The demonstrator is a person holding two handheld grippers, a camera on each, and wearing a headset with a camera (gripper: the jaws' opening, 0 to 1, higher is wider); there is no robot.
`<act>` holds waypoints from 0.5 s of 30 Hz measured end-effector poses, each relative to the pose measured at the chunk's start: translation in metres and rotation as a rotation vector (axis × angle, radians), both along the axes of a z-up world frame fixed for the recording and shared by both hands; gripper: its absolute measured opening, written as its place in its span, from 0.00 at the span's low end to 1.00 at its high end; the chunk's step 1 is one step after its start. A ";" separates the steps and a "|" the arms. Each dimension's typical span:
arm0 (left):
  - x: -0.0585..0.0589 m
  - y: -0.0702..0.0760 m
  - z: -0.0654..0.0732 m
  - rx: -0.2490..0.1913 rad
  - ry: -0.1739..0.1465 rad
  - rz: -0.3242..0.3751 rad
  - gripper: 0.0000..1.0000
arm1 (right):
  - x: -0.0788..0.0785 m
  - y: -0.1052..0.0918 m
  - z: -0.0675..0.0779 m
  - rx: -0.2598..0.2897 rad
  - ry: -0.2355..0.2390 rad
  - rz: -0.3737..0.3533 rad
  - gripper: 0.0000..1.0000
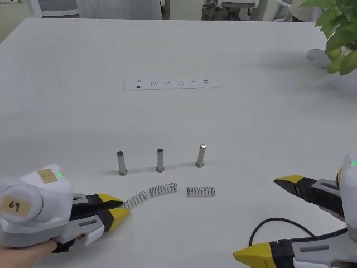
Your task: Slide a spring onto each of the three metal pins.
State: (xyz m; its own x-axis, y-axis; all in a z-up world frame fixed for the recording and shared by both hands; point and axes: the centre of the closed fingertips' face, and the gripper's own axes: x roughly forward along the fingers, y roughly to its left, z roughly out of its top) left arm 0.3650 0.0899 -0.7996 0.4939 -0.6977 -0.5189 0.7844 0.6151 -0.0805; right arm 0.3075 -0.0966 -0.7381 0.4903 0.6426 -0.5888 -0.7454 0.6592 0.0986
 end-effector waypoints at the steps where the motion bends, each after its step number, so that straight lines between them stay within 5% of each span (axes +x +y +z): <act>1: 0.000 0.000 0.000 0.003 0.000 0.000 0.03 | 0.000 0.000 0.000 0.001 0.000 0.000 0.96; 15: 0.003 0.003 0.002 0.000 -0.008 0.014 0.03 | 0.000 0.001 0.000 0.003 0.001 0.001 0.96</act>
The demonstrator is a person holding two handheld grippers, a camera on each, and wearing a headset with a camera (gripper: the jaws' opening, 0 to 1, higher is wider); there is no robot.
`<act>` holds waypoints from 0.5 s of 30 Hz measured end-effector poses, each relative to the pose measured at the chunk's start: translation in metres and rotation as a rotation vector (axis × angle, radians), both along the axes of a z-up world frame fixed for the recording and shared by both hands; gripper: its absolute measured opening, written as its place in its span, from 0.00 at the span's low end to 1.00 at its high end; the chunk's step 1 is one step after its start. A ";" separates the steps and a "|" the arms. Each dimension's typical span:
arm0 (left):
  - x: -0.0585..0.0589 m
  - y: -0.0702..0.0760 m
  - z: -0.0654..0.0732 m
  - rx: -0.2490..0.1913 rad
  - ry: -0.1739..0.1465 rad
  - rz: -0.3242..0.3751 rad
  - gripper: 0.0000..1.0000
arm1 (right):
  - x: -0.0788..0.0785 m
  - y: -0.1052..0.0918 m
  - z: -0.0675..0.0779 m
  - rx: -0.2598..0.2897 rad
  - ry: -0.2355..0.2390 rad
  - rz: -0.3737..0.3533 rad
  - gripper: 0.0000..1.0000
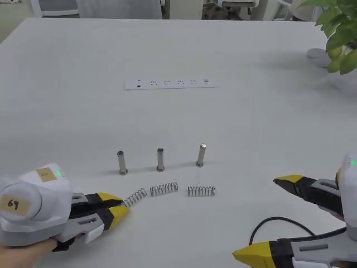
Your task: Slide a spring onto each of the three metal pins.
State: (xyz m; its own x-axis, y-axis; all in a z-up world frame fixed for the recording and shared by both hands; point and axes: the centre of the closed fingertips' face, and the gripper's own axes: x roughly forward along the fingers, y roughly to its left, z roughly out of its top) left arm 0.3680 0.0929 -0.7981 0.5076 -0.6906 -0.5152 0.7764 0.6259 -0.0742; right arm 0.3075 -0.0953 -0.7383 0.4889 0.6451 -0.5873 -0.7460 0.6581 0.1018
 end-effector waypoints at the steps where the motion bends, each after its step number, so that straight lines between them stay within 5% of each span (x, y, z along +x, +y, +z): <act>1: 0.000 0.000 0.001 -0.004 0.003 0.003 0.03 | 0.000 0.000 0.000 -0.001 -0.001 0.001 0.96; 15: 0.001 0.001 0.012 -0.025 -0.020 0.012 0.02 | 0.000 0.003 -0.001 0.003 0.001 0.008 0.96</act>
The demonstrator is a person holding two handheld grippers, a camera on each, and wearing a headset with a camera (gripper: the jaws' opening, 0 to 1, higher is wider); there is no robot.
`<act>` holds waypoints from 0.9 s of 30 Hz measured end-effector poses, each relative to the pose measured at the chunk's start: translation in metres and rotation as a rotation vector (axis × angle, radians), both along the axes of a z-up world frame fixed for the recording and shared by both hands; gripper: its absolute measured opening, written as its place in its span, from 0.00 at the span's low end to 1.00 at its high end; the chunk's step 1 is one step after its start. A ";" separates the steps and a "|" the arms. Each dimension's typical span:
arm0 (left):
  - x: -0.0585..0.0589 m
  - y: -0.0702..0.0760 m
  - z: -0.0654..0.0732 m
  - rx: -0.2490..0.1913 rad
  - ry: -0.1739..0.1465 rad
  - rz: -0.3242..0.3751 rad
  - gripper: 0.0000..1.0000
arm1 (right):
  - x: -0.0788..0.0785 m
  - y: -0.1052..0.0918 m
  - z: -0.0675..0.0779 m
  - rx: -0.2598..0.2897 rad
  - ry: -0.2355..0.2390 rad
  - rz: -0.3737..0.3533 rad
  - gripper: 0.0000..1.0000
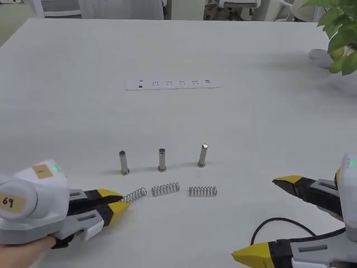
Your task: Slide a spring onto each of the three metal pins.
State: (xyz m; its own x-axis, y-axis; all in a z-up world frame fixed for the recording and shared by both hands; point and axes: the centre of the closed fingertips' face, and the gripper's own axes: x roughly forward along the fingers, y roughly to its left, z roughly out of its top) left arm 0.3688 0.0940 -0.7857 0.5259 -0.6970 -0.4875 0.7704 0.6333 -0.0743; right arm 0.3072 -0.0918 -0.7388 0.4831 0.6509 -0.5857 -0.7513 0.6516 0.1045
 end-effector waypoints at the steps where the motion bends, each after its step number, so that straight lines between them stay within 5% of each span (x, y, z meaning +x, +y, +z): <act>1: 0.000 0.000 0.001 0.001 -0.003 -0.001 0.02 | 0.000 0.000 0.000 0.000 0.000 0.001 0.96; 13: -0.003 -0.005 0.015 -0.033 -0.014 -0.008 0.02 | 0.001 0.002 0.001 0.004 -0.002 0.006 0.95; 27: -0.023 -0.039 0.063 -0.151 -0.050 -0.136 0.02 | 0.007 0.011 0.015 0.020 -0.020 0.040 0.93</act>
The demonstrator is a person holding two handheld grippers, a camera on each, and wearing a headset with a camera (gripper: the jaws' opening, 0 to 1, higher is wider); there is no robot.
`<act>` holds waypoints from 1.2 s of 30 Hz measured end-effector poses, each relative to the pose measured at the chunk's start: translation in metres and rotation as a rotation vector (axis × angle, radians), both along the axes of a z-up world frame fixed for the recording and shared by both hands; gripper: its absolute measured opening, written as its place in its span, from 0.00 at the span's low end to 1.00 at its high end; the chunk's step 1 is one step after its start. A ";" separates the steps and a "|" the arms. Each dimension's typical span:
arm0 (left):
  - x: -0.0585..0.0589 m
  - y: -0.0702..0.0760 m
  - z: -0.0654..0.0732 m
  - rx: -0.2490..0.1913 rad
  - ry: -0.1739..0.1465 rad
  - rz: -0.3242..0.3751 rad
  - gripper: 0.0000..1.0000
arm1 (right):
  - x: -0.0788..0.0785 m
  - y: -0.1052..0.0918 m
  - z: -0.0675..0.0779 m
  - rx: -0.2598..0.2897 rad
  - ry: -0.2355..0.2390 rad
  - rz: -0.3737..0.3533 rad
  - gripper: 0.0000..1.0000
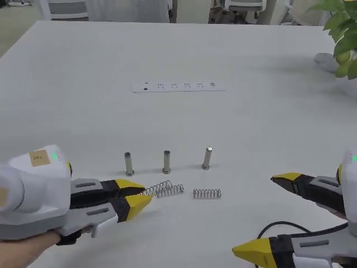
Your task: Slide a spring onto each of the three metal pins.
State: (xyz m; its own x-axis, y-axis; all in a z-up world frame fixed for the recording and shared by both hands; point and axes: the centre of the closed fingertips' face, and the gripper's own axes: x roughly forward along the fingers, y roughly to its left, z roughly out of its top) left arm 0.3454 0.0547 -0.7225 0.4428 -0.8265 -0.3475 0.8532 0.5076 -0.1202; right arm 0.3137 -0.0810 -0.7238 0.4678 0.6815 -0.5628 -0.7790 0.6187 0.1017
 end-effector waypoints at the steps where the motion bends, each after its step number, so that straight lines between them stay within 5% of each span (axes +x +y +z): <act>1: -0.002 -0.003 0.003 -0.015 0.004 -0.021 0.02 | 0.001 0.001 0.002 0.004 -0.002 0.003 0.93; 8: -0.013 -0.015 0.013 -0.049 0.012 -0.092 0.02 | 0.002 0.011 0.019 0.045 -0.008 0.036 0.88; 17: -0.028 -0.025 0.018 -0.071 0.033 -0.171 0.02 | -0.006 0.028 0.025 0.045 0.017 0.131 0.70; 26: -0.027 -0.030 0.026 -0.089 0.007 -0.168 0.02 | 0.001 0.044 0.034 0.250 0.133 0.046 0.52; 36: -0.028 -0.040 0.034 -0.114 -0.011 -0.189 0.02 | -0.002 0.056 0.036 0.289 0.153 0.070 0.39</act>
